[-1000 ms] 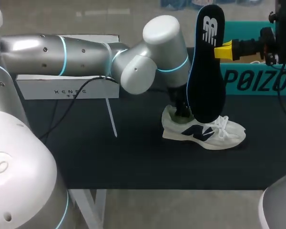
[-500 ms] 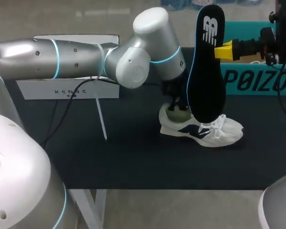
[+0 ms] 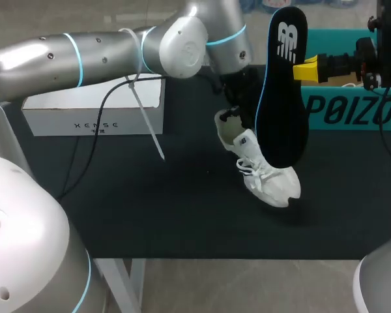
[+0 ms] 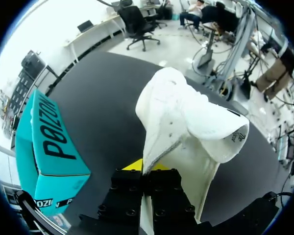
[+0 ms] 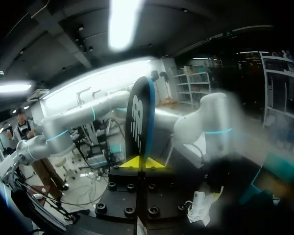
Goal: Take the shoe out of the shoebox, open the shoe tongue, remove and reinsert the insole, then place the shoe into the shoebox
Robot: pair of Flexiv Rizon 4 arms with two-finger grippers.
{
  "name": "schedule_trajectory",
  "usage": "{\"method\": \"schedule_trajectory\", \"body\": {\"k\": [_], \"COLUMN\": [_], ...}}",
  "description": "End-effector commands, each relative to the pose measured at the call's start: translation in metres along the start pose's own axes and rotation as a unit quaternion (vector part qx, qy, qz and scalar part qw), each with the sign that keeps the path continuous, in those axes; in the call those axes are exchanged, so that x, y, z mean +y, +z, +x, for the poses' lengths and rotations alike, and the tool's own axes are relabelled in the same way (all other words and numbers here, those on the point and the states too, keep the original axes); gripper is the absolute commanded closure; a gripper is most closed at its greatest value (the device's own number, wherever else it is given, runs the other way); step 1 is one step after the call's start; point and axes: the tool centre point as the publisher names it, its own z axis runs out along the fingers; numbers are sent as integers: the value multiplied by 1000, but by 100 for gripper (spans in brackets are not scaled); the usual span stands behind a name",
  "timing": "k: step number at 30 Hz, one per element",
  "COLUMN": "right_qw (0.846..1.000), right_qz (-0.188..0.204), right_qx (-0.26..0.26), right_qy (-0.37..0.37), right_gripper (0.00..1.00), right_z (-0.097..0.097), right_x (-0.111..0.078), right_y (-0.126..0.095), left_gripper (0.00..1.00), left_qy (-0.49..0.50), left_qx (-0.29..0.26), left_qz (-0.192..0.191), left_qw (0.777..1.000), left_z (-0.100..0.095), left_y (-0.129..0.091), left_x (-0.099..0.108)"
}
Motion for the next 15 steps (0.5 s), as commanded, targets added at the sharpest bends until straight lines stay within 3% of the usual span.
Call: {"method": "schedule_trajectory", "body": {"k": [1,7,15], "right_qw": [1000,1000,1000], "right_qz": [2,2,2], "right_qx": [1,1,1], "right_qy": [1,1,1], "right_gripper": [100,100,100], "right_z": [-2,-2,-2], "right_x": [2,2,2], "right_y": [2,2,2], "left_gripper": [100,100,100], "left_qy": [143,203,252], "left_qx": [164,235,284], "left_qz": [-38,-91,-78], "left_qw": [975,946,922], "left_z": [-5,-1,11], "left_y": [-22,-16,14], "left_x": [1,-14,-36]}}
